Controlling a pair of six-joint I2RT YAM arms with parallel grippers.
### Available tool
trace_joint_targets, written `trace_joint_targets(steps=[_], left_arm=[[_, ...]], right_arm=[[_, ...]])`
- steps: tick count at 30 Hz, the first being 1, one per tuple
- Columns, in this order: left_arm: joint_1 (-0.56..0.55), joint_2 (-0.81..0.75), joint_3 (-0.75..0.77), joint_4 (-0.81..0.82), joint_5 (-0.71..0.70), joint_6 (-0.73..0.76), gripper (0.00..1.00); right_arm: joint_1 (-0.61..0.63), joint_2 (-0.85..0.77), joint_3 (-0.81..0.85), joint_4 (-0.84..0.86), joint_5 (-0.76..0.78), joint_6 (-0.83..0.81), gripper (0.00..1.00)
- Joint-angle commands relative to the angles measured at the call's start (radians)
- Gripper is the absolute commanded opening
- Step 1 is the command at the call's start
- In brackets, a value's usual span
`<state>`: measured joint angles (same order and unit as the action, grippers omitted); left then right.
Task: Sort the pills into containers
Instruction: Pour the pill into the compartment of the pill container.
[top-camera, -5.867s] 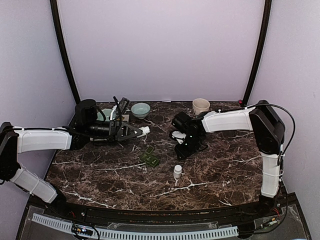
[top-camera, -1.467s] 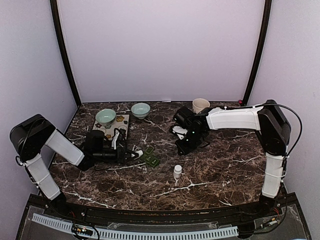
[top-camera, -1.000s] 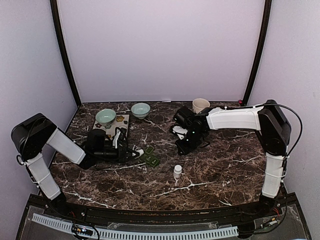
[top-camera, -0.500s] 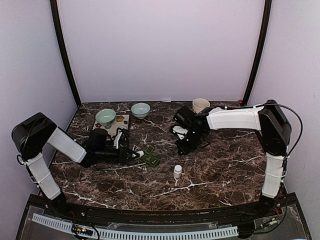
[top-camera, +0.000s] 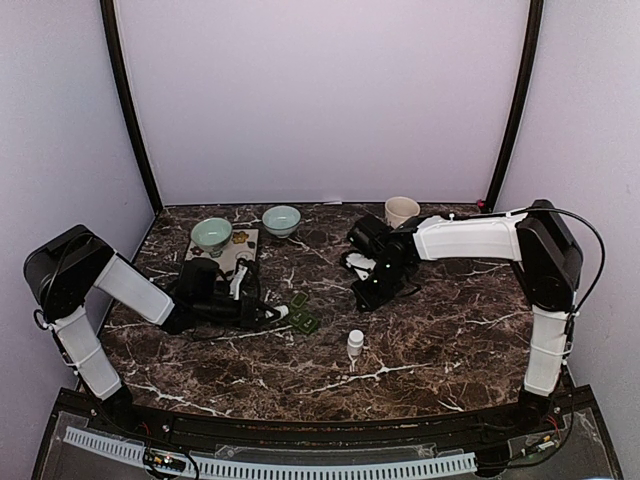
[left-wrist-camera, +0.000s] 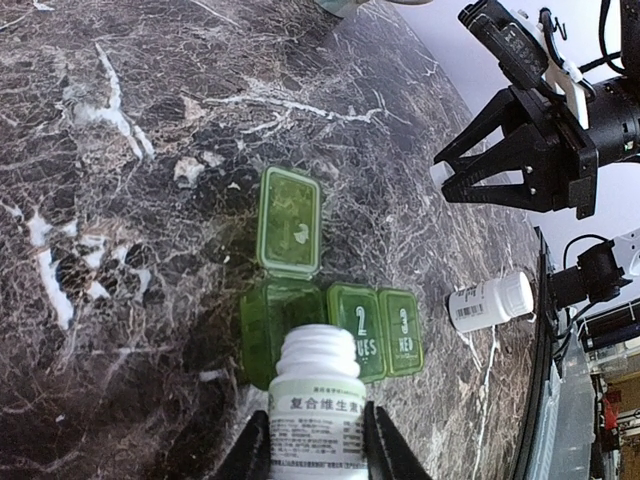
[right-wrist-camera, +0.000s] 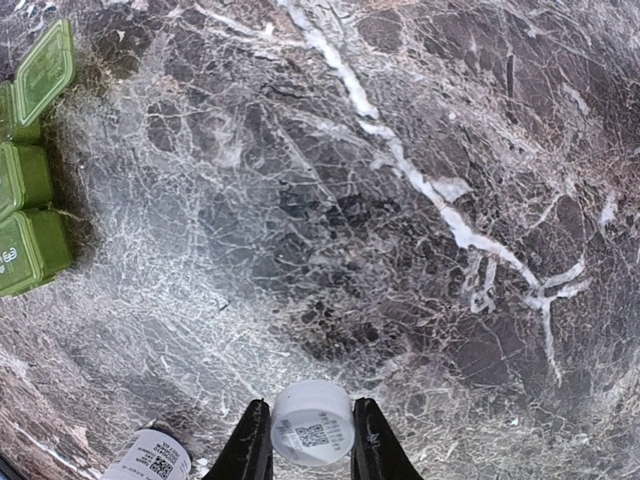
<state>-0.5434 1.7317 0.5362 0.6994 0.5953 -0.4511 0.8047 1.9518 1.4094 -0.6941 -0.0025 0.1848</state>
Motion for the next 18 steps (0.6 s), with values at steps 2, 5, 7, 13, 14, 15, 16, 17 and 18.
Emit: trace_joint_targets(steps=[2,5,7,13,14,15,16,17,18], left_arm=[[-0.009,-0.006,0.017,-0.02,-0.008,0.027,0.0],[-0.011,-0.007,0.022,-0.029,-0.011,0.031,0.0],[-0.012,-0.009,0.024,-0.033,-0.013,0.034,0.0],[-0.013,-0.022,0.028,-0.046,-0.017,0.041,0.0],[-0.012,-0.024,0.03,-0.051,-0.017,0.042,0.0],[-0.013,-0.024,0.033,-0.06,-0.017,0.045,0.0],[-0.013,-0.026,0.036,-0.066,-0.017,0.049,0.0],[-0.013,-0.028,0.039,-0.073,-0.017,0.052,0.0],[-0.014,-0.034,0.04,-0.081,-0.018,0.054,0.0]], right_arm=[[0.002,-0.039,-0.009,0.021,-0.001,0.01,0.0],[0.002,-0.039,-0.009,0.02,-0.001,0.01,0.0],[0.002,-0.038,-0.01,0.02,-0.001,0.01,0.0],[0.001,-0.039,-0.011,0.023,-0.002,0.01,0.0],[0.001,-0.037,-0.011,0.023,-0.003,0.01,0.0],[0.002,-0.037,-0.01,0.023,-0.002,0.011,0.0],[0.002,-0.036,-0.01,0.022,-0.002,0.01,0.0],[0.002,-0.036,-0.008,0.022,-0.002,0.01,0.0],[0.001,-0.035,-0.008,0.022,-0.002,0.01,0.0]])
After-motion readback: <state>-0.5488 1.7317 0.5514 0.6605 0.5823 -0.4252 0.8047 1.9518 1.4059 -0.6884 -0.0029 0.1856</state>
